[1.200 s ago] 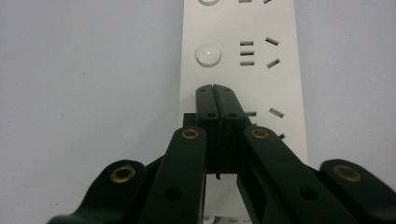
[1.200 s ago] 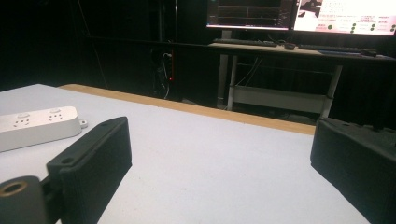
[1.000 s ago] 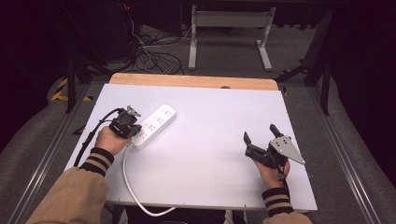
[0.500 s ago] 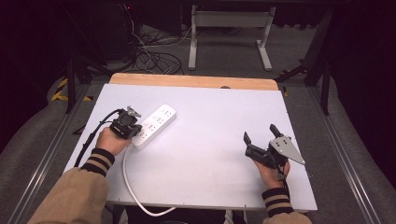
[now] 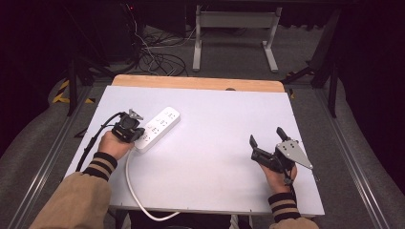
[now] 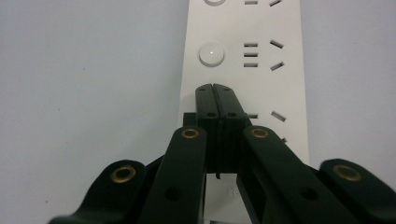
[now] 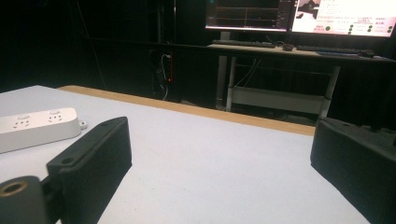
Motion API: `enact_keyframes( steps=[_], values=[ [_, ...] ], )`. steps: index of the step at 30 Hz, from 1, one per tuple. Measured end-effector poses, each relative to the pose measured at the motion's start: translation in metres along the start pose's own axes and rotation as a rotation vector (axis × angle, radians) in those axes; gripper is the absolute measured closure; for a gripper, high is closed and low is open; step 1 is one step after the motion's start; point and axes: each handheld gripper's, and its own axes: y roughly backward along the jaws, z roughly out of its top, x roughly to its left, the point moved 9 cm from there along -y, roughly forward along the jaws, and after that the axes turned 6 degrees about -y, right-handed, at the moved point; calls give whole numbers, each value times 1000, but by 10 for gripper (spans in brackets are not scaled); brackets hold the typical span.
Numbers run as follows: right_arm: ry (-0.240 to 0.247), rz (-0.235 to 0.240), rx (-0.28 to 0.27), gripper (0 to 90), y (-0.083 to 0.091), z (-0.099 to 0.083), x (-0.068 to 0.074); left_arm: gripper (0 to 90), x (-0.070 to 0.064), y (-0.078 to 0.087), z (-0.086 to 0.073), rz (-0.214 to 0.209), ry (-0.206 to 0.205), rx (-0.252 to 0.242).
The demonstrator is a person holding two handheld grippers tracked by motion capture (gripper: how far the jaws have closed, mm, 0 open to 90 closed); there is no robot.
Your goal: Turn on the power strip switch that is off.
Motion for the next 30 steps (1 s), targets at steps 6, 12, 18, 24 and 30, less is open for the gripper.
enact_keyframes(
  steps=[6,12,18,24,30],
  values=[
    [-2,2,-3,57,0,1,0,900,-2,-1,0,10,-8,4],
    [-2,-1,-7,57,1,1,0,900,-2,-2,0,21,-18,0],
    [1,0,-2,57,1,1,1,900,-3,-2,0,25,-25,1],
    [0,1,1,57,0,0,1,900,-2,-2,0,17,-19,-1],
    [-1,0,2,57,0,0,1,900,-2,-2,0,15,-25,-2]
  ],
)
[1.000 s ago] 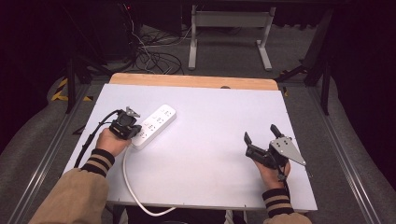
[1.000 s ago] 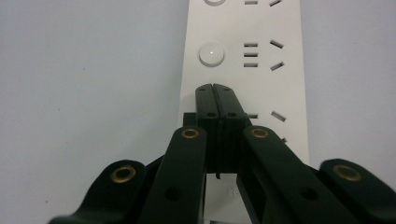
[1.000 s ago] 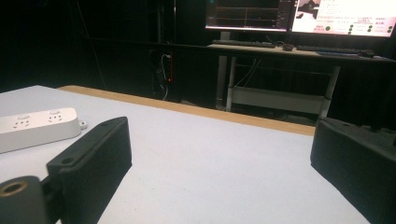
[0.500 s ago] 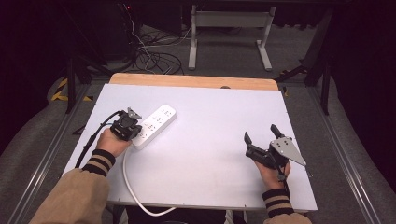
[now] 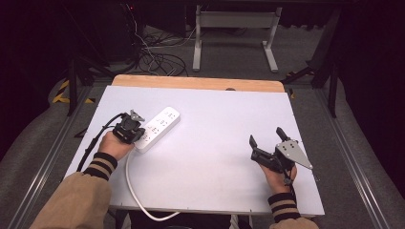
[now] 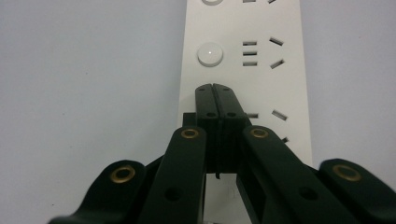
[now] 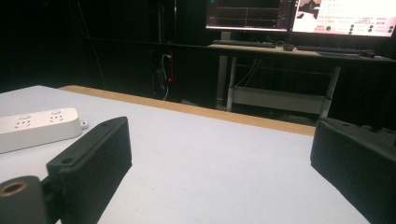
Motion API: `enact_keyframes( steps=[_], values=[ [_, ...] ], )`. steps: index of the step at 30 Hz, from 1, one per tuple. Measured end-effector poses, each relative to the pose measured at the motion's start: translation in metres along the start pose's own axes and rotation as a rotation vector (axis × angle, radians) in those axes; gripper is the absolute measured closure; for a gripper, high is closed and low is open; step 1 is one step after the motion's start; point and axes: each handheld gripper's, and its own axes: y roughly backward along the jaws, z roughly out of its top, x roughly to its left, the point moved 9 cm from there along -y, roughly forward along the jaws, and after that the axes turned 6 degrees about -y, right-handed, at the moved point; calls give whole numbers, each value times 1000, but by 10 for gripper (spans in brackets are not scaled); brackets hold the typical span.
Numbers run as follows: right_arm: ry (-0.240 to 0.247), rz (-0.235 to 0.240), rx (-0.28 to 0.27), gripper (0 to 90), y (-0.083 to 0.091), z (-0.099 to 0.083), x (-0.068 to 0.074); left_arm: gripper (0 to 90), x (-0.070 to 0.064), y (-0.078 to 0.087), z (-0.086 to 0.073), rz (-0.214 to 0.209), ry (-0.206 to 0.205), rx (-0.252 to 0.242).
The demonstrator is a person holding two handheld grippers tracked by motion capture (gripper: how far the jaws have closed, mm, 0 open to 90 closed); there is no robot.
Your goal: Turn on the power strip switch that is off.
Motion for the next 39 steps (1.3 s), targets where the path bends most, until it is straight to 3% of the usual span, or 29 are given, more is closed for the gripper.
enact_keyframes(
  steps=[19,29,34,39],
  values=[
    [-1,-4,1,57,0,0,-1,900,1,0,-1,-25,11,-17],
    [-1,-3,0,56,0,0,-1,900,2,0,-1,-20,-4,-23],
    [-1,-3,6,56,-1,-2,0,900,4,2,-1,-56,16,-38],
    [2,-4,6,56,-1,-2,0,900,4,2,-1,-54,13,-34]
  ],
)
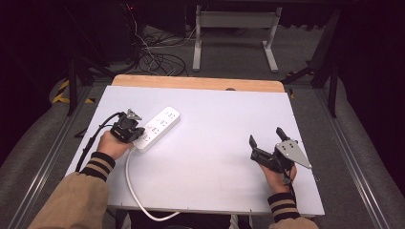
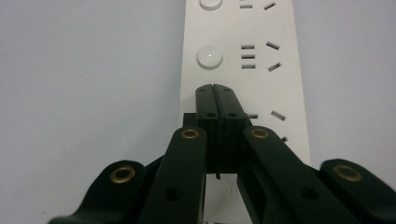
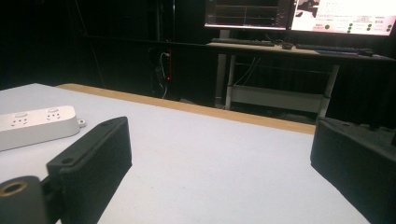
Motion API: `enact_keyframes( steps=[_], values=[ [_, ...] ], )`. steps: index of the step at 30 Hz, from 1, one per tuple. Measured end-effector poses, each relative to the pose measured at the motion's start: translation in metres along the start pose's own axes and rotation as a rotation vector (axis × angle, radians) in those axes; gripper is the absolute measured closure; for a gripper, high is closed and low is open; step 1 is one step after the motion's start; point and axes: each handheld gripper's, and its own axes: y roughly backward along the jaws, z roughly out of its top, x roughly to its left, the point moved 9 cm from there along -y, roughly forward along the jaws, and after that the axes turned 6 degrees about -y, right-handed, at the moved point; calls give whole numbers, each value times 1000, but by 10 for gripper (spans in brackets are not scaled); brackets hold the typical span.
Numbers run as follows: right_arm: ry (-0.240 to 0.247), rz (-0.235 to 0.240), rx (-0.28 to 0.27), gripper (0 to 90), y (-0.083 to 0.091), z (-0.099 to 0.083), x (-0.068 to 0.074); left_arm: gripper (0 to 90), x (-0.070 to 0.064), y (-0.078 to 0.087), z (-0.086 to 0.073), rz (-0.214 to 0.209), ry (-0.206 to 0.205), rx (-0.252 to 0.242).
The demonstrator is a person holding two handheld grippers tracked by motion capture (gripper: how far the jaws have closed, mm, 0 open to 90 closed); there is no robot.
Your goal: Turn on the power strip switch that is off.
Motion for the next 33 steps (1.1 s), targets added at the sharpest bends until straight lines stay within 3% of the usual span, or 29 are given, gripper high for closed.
enact_keyframes(
  steps=[9,15,20,22,23,24,25,26,27,30,31,32,33],
  values=[
    [0,0,-1,57,0,0,0,900,-1,-1,0,13,-2,-15],
    [-2,-2,-2,57,0,0,-1,900,10,4,0,37,55,-124],
    [-8,-4,-7,57,0,1,-2,900,25,33,9,105,125,-317],
    [-7,-7,-11,57,0,1,-2,900,26,49,10,158,137,-418],
    [-8,-6,-12,57,1,1,-2,900,26,49,10,158,137,-418],
    [-9,-7,-13,58,0,2,-3,900,26,70,12,206,164,-556],
    [-12,-8,-12,58,0,2,-3,900,26,70,12,206,164,-556],
    [-12,-8,-14,57,0,2,-3,900,26,94,10,254,199,-687],
    [-11,-8,-14,58,0,2,-2,900,25,106,7,285,210,-731],
    [-15,-3,-16,57,1,3,-1,900,22,138,-10,362,228,-827],
    [-15,-4,-17,58,1,3,-2,900,22,138,-10,362,228,-827],
    [-18,-5,-18,58,1,3,-2,900,22,150,-26,389,259,-851],
    [-20,-6,-21,58,1,4,-3,900,22,150,-26,389,259,-851]
  ],
)
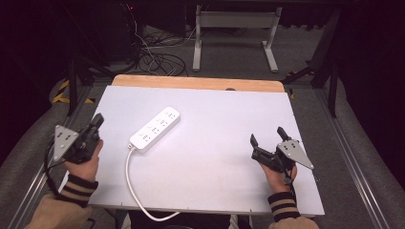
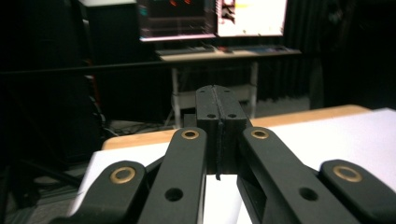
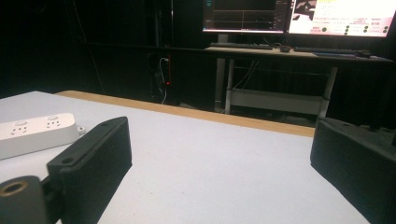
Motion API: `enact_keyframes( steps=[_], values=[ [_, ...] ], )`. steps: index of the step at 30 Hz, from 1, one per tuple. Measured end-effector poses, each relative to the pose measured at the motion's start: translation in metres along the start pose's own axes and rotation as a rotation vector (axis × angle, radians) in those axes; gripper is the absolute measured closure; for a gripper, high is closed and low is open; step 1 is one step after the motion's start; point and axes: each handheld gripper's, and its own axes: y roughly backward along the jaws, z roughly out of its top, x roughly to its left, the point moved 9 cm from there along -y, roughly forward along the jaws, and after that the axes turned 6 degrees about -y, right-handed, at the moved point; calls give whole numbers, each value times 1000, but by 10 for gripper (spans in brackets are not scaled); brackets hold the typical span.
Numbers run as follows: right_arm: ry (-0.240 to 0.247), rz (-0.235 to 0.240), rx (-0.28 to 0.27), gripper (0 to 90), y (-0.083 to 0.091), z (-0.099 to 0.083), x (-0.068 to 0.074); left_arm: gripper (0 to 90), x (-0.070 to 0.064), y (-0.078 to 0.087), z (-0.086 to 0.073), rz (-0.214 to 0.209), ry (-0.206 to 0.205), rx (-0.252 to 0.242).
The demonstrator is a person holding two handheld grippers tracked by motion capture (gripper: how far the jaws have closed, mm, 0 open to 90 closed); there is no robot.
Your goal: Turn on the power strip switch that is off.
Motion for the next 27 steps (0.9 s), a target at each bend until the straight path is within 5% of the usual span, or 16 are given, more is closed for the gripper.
enact_keyframes(
  steps=[3,6,13,18,19,20,21,23,25,27],
  values=[
    [-3,5,-6,58,0,2,2,900,16,18,-11,54,34,10],
    [3,7,-5,59,-2,2,3,900,21,18,-15,68,37,25],
    [4,7,-3,59,-3,1,4,900,8,13,-18,54,-27,42],
    [5,7,-5,59,-2,2,4,894,5,12,-19,44,-36,39],
    [6,6,-6,59,-2,2,4,742,5,12,-19,44,-36,39],
    [6,6,-6,59,-2,2,4,742,5,10,-20,46,-42,33],
    [6,5,-5,59,-2,2,3,451,0,4,-22,12,-32,19],
    [5,3,-7,59,-1,2,3,158,-4,0,-23,0,-27,5],
    [5,5,-9,59,-1,3,3,27,-6,-2,-22,-2,-35,6],
    [8,3,-7,59,-1,2,4,25,-7,-1,-21,-2,-45,-5]
  ],
)
